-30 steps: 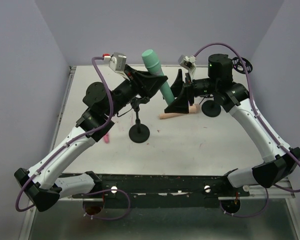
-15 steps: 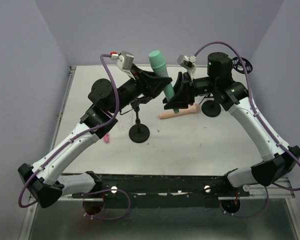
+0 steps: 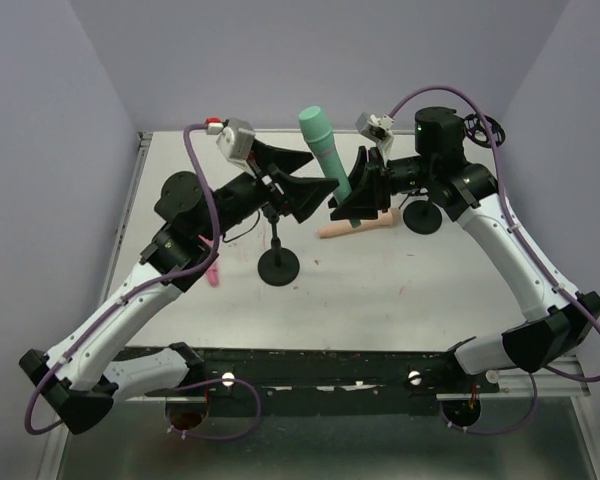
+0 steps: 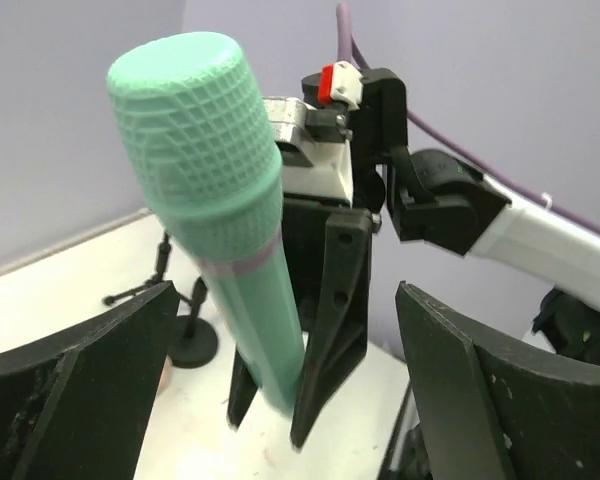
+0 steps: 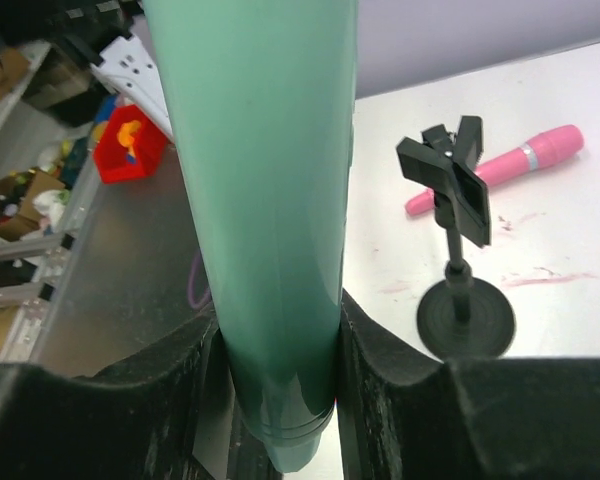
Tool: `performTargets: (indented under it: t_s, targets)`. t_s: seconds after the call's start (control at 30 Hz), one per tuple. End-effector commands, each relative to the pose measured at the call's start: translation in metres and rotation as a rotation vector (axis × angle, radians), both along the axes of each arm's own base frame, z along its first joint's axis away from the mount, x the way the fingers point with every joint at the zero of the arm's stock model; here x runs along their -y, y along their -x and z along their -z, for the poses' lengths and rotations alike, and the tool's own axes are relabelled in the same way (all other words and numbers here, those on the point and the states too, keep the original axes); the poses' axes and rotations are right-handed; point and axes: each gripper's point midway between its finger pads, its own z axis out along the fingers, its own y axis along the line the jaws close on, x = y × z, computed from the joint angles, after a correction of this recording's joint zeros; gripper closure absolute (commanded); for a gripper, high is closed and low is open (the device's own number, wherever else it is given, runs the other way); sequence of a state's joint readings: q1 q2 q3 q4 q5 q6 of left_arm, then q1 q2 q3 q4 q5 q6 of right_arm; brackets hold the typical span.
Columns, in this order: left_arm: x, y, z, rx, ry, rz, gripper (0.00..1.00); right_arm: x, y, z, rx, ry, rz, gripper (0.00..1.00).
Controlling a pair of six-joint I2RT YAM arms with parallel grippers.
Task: Attach the microphones to the stand
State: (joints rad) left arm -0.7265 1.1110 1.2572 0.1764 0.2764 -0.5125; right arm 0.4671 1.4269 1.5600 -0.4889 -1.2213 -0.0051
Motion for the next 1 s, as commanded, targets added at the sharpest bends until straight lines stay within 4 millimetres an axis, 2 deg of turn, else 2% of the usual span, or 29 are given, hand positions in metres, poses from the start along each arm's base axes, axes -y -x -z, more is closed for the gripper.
performTargets:
  t_s: [0.0,0.1,0.2,0.3,0.4,0.67,0.77,0.97]
  targets:
    - [-0.042,0.035,0.009,0.157,-0.101,0.003,0.02,0.009,-0.004,0.006,0.119,0.042,0.034,0.84]
    - [-0.070,0.044,0.034,0.190,-0.215,-0.010,0.02,0.011,-0.010,0.022,0.175,0.075,0.038,0.84]
    - [-0.092,0.045,0.073,0.210,-0.370,-0.028,0.02,0.013,-0.009,0.035,0.257,0.085,-0.009,0.85]
    - [-0.106,0.042,0.108,0.269,-0.510,-0.046,0.02,0.013,-0.005,0.044,0.308,0.070,-0.076,0.85]
    - [-0.111,0.036,0.128,0.353,-0.591,-0.060,0.02,0.010,-0.007,0.053,0.351,0.062,-0.121,0.85]
    - [-0.108,0.011,0.137,0.551,-0.622,-0.021,0.02,0.002,-0.027,0.082,0.355,0.084,-0.147,0.86]
    - [-0.111,0.000,0.138,0.540,-0.616,0.007,0.02,0.001,-0.032,0.089,0.357,0.091,-0.142,0.86]
    - [-0.105,-0.008,0.138,0.540,-0.584,0.126,0.02,-0.004,-0.037,0.091,0.360,0.076,-0.154,0.85]
